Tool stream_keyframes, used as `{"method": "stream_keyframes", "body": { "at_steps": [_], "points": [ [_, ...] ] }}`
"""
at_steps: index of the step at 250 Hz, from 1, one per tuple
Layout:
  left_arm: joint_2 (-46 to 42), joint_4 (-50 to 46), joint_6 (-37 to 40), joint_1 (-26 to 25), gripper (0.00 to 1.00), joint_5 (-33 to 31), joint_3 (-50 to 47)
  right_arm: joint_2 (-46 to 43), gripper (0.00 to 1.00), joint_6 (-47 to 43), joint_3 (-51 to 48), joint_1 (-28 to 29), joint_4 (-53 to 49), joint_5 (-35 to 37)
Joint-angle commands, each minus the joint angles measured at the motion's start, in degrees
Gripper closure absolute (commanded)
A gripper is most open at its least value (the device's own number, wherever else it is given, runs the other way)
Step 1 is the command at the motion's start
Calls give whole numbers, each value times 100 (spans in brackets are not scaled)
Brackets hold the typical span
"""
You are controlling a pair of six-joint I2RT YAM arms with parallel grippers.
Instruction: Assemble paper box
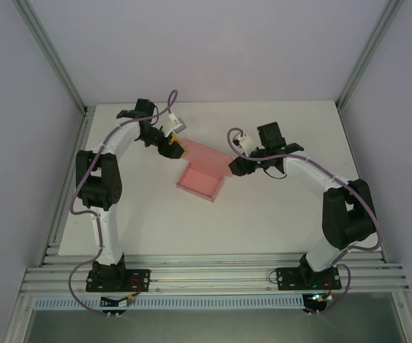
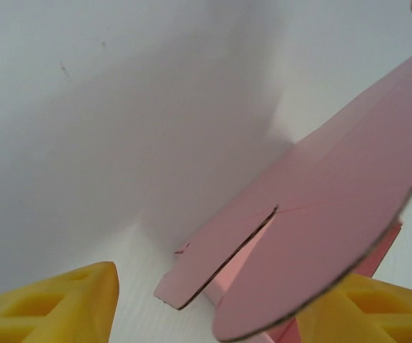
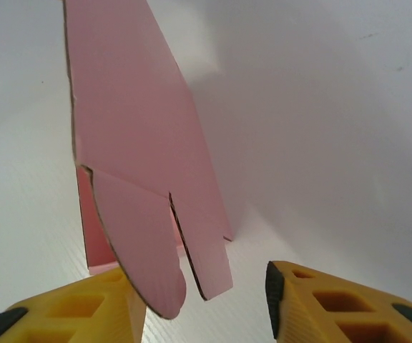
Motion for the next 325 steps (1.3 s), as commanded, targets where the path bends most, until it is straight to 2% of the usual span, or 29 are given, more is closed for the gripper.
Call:
{"method": "stream_keyframes", "body": {
  "at_steps": [1,64,102,132,177,217,248,282,303,325],
  "points": [
    [-34,-196,265,-36,43,332,156,100,57,135,144,61,-140,-63],
    [-25,-326,346,-223,59,198,231,247,68,147,271,140,-275,-10],
    [-34,-352,364,-374,72,-45,223,253,84,126,271,186,-270,29],
    [-84,-372,370,-386,79,-77,165,217,92,100,241,186,-273,144],
    [-226,-309,274,-398,89,-114,41,228,97,58,227,200,-151,372],
    [-376,-105,40,-520,100,-227,-156,248,97,54,352,200,23,388],
    [-663,667,-741,-693,100,-655,-574,384,100,345,700,300,107,891],
    [-1069,1826,-1876,-974,100,-1660,-1087,597,100,1011,1217,604,35,2251],
    [-1304,2588,-2547,-1168,100,-2460,-1420,704,100,1796,1449,737,18,2830],
    [-1473,3049,-3334,-1366,100,-3133,-1566,828,100,2794,1563,808,195,3109]
  ]
}}
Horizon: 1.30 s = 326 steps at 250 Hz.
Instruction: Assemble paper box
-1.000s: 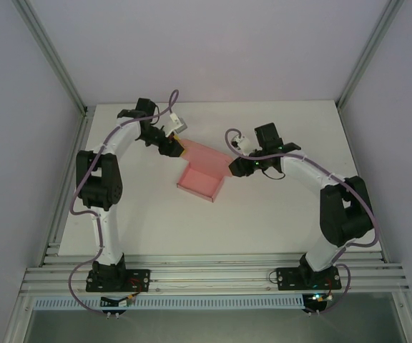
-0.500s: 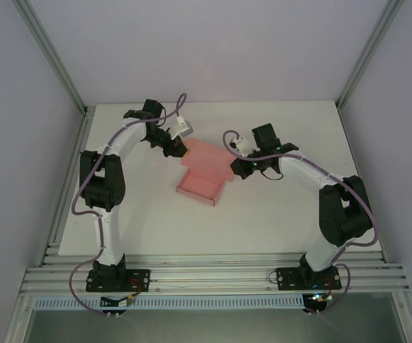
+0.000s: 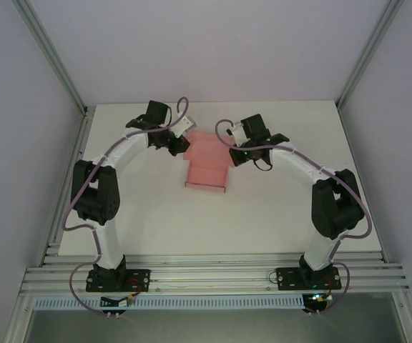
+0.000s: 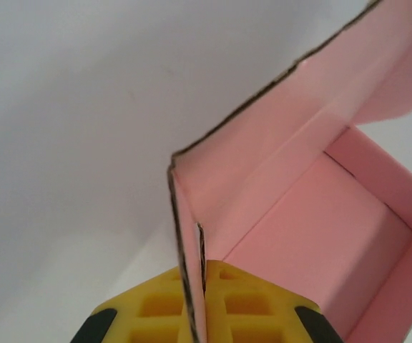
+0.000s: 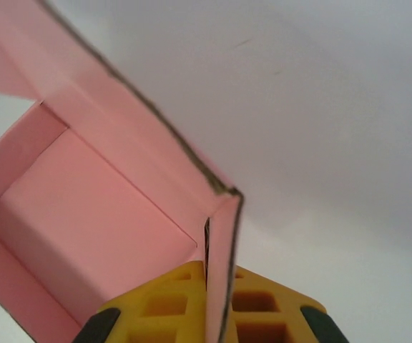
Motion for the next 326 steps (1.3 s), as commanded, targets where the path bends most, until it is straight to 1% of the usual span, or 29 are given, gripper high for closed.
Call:
{"method": "stream_keyframes", "body": {
  "at_steps": [1,20,30,44,62,81,98,114,137,160,195,205,219,241,260,294,312,315,326],
  "points": [
    [-314,975,-1306,-426,100,-1065,-244,131,100,1473,376,219,562,760],
    [-374,1153,-1965,-588,100,-1458,-294,316,100,2055,472,360,782,924],
    [-373,1199,-2190,-685,100,-1648,-340,401,100,2266,537,471,853,1182],
    [-354,1385,-2575,-822,100,-1947,-416,496,100,2354,613,667,1011,1593],
    [-336,1595,-2900,-988,100,-2064,-606,591,100,2370,708,900,1172,2010],
    [-355,1798,-3008,-1152,100,-2043,-821,700,100,2385,691,1049,1376,2422],
    [-414,1999,-3108,-1304,100,-2335,-1022,775,100,2532,621,1115,1525,2693],
    [-442,2202,-3270,-1397,100,-2642,-1229,766,100,2525,355,1202,1933,2779],
    [-490,2491,-3590,-1407,100,-2629,-1536,692,100,2518,-100,1387,2508,2844],
    [-562,2836,-3950,-1421,100,-2703,-1833,678,100,2550,-305,1616,2641,3066],
    [-825,3100,-4098,-1478,100,-2469,-2202,629,100,2447,-566,1917,2752,3506],
    [-919,3208,-4150,-1523,100,-2463,-2369,592,100,2360,-720,2006,2950,3657],
    [-1047,3395,-4165,-1569,100,-2300,-2620,517,100,2291,-988,2120,3283,3891],
    [-1184,3696,-4338,-1665,100,-2196,-3004,448,100,2259,-1368,2256,3730,4059],
    [-1255,3936,-4611,-1745,100,-2235,-3265,465,100,2393,-1519,2337,3774,4140],
    [-1359,4017,-4653,-1921,100,-2360,-3527,515,100,2514,-1655,2455,3770,4216],
    [-1391,4112,-4770,-1995,100,-2438,-3686,515,100,2503,-1799,2549,3956,4222],
    [-1391,4129,-4795,-2004,100,-2437,-3713,519,100,2510,-1825,2561,4009,4343],
    [-1387,4156,-4918,-2040,100,-2450,-3789,526,100,2554,-1914,2622,4113,4425]
  ]
}}
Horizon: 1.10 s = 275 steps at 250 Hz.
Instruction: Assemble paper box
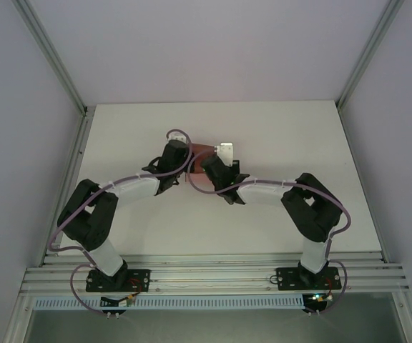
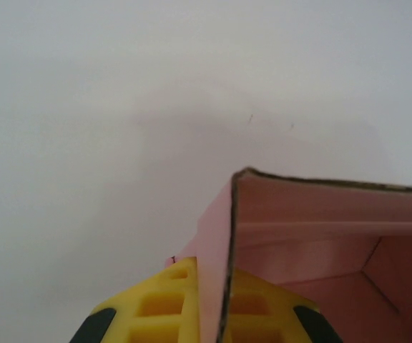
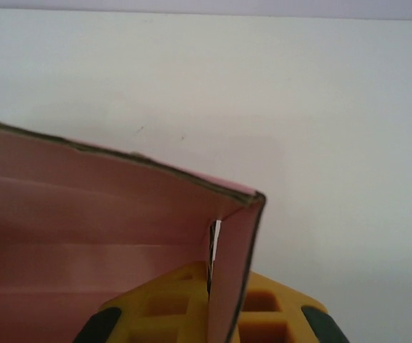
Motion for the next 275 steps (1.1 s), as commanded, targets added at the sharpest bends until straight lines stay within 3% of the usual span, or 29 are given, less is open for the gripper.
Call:
{"method": "stream_keyframes", "body": {
  "at_steps": [1,36,57,93,107,137,165,208,232,275],
  "points": [
    [-65,148,-427,-602,100,1205,-254,77,100,-23,-161,477,793,-587],
    [-153,423,-506,-721,100,1170,-630,65,100,-60,-372,683,1063,-384],
    [-368,445,-469,-730,94,1066,-861,26,100,-196,-531,763,1233,-182],
    [-976,-41,-297,-735,77,805,-1166,-144,100,-232,-855,781,1286,45],
    [-1244,-279,-296,-734,66,677,-1263,-177,100,-253,-995,794,1365,49],
    [-1788,-726,-360,-732,57,579,-1446,-216,100,-326,-1323,823,1625,84],
    [-2354,-1333,-458,-730,39,267,-1526,-292,99,-389,-1476,883,1680,80],
    [-3305,-2302,-692,-731,1,-188,-1604,-153,98,-913,-1624,982,2200,71],
    [-3818,-2719,-851,-733,0,-232,-1575,-87,98,-1016,-1591,1018,2190,63],
    [-4048,-3896,-1743,-621,0,-1017,-1001,-152,93,-1053,-1776,1037,2302,-119]
  ]
}}
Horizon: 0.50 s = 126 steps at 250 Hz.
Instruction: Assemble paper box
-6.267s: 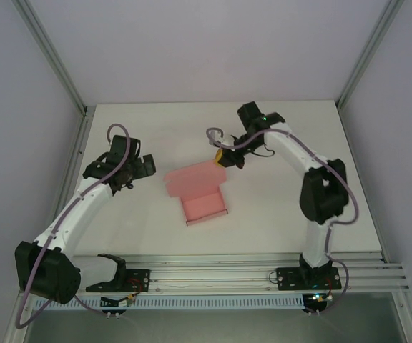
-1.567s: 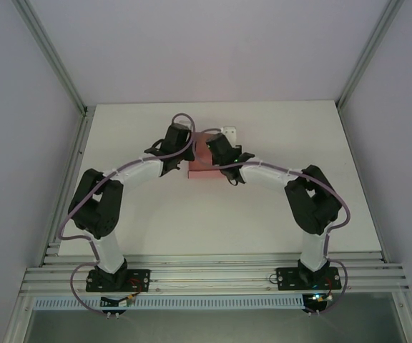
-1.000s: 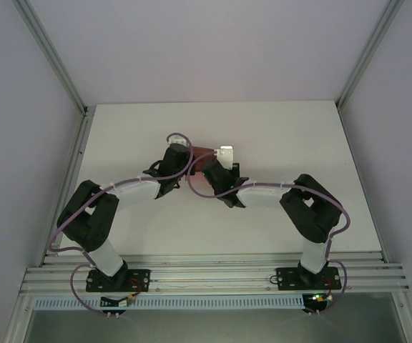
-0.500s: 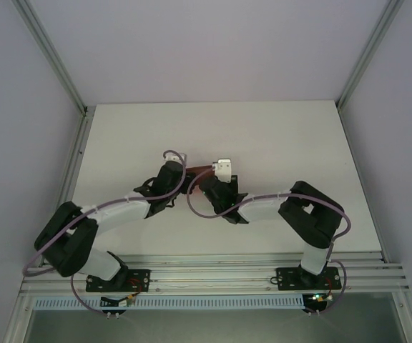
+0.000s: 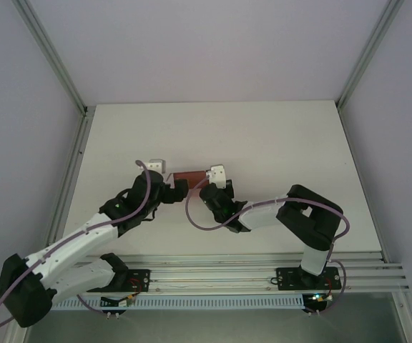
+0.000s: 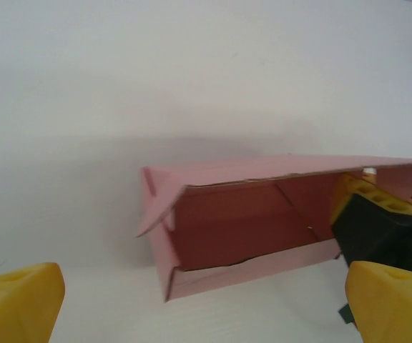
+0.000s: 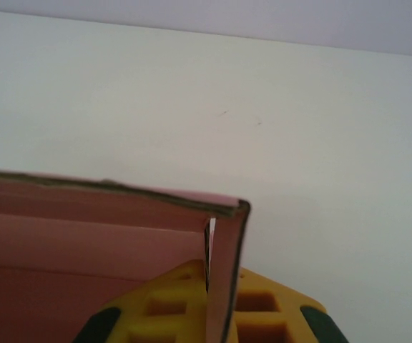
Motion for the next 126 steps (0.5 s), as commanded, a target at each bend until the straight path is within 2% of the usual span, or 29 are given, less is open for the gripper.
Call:
{"method": "stream_keyframes", "body": {
  "at_steps": [1,32,59,78,97,114,126],
  "points": [
    [-5,-1142,-749,85,0,-575,495,76,93,-248,-220,60,-117,-389],
    [459,-1423,-1165,244,0,-383,1059,-67,88,-320,-369,76,-127,-643],
    [1007,-1510,-1387,610,0,-434,1365,-123,83,-307,-465,83,-206,-811],
    [1402,-1334,-1455,882,0,55,1383,-138,79,-254,-482,92,-295,-891],
    [1753,-963,-1344,948,0,412,1260,-234,78,-134,-487,116,-503,-984],
    [2046,-745,-1238,982,0,573,1239,-431,71,-5,-522,130,-808,-1259],
    [2238,-716,-1160,1013,0,663,1298,-652,59,147,-569,143,-1110,-1424]
  ]
}}
